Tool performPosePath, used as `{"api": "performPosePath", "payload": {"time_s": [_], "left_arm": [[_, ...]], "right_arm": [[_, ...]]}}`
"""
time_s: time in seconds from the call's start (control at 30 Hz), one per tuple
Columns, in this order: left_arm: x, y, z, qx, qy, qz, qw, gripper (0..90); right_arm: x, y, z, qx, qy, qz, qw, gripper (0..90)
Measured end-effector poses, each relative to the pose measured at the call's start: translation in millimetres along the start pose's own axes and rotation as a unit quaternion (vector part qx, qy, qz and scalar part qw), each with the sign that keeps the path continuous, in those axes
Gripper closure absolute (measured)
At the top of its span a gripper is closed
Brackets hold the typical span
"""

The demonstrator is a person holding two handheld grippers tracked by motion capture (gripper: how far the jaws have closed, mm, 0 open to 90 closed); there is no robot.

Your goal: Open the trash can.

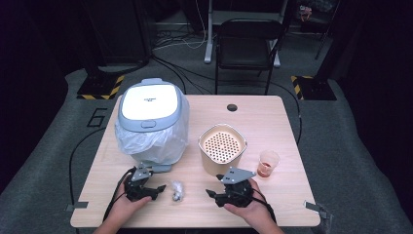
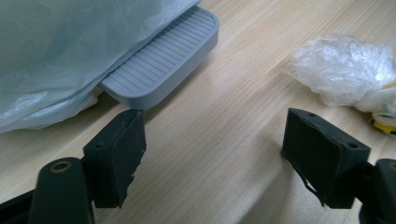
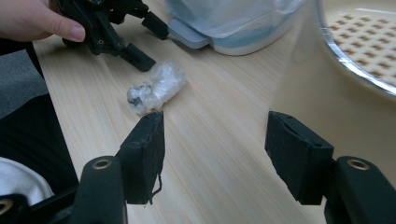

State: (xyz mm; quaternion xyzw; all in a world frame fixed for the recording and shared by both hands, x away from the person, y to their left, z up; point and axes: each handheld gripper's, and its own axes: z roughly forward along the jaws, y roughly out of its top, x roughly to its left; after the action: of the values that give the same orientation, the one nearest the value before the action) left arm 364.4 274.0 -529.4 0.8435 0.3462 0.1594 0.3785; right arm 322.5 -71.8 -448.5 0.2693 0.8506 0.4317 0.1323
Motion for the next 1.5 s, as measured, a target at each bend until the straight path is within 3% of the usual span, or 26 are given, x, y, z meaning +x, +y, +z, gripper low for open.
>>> {"api": "performPosePath", "payload": {"time_s": [0.13,0.23,0.27,0.3,0.4,0.5,0.53,0.6,0.63,0.67,0.73,0.77,0.9,0.93,1.0,1.2,1.3,1.43,1.5], "left_arm": [[0.1,-0.7,-1.4,-0.003,0.004,0.005,1.0000,27.5],[-1.5,-0.3,-3.3,-0.003,-0.009,0.014,0.9999,37.1],[-3.1,-0.1,-3.3,-0.001,-0.015,0.010,0.9998,39.0],[-6.1,-0.6,-2.4,-0.006,-0.014,-0.008,0.9999,39.7],[-8.0,0.4,-3.8,0.000,-0.019,0.002,0.9998,43.0],[-5.8,1.7,-4.8,0.003,-0.008,0.023,0.9997,44.6],[-6.4,1.4,-5.2,0.001,-0.012,0.012,0.9999,45.1],[-3.6,2.0,-7.6,0.000,-0.013,0.016,0.9998,45.1],[-4.2,1.5,-8.2,-0.006,-0.018,0.003,0.9998,45.9],[-2.3,2.0,-10.1,-0.006,-0.022,0.008,0.9997,48.5],[-2.2,2.0,-12.7,-0.012,-0.025,-0.001,0.9996,49.8],[-0.5,2.3,-14.4,-0.015,-0.017,0.011,0.9997,50.7],[-1.0,1.7,-18.1,-0.026,-0.012,-0.007,0.9996,55.9],[0.2,1.9,-19.8,-0.024,-0.010,0.000,0.9997,57.5],[0.0,0.6,-20.6,-0.026,-0.008,-0.010,0.9996,58.6],[0.2,-1.9,-26.4,-0.021,0.005,-0.012,0.9997,62.7],[0.0,-3.0,-29.9,-0.018,0.011,-0.016,0.9996,65.5],[2.0,-2.9,-34.5,-0.032,0.018,-0.021,0.9991,69.8],[1.4,-0.7,-36.6,-0.037,0.023,-0.023,0.9988,75.8]], "right_arm": [[5.5,1.6,19.8,0.007,0.011,-0.003,0.9999,38.4],[7.4,1.7,30.2,0.011,0.018,-0.007,0.9998,39.4],[8.0,1.5,32.9,0.009,0.019,-0.002,0.9998,39.7],[7.2,1.5,36.3,0.008,0.025,-0.001,0.9997,39.9],[7.6,1.8,45.3,0.009,0.026,0.004,0.9996,40.2],[8.9,3.4,57.0,0.016,0.030,0.005,0.9994,40.4],[9.9,4.2,61.2,0.019,0.033,0.007,0.9992,40.4],[12.2,5.8,69.8,0.021,0.036,0.005,0.9991,40.3],[12.7,7.0,73.9,0.023,0.040,0.002,0.9990,40.2],[14.4,7.9,77.1,0.025,0.042,0.006,0.9988,40.2],[17.0,10.3,84.4,0.024,0.045,0.005,0.9987,40.1],[17.4,11.3,86.7,0.023,0.046,0.002,0.9987,40.1],[20.8,15.9,97.7,0.020,0.053,0.002,0.9984,39.2],[21.7,16.8,100.2,0.020,0.053,0.005,0.9984,39.1],[22.8,18.3,105.2,0.016,0.053,0.001,0.9985,39.0],[25.6,21.0,120.6,0.018,0.050,-0.009,0.9985,39.9],[28.9,19.7,127.6,0.029,0.046,-0.015,0.9984,40.5],[30.7,16.2,132.1,0.043,0.042,-0.034,0.9976,46.0],[31.2,15.1,131.0,0.044,0.039,-0.027,0.9979,48.5]]}}
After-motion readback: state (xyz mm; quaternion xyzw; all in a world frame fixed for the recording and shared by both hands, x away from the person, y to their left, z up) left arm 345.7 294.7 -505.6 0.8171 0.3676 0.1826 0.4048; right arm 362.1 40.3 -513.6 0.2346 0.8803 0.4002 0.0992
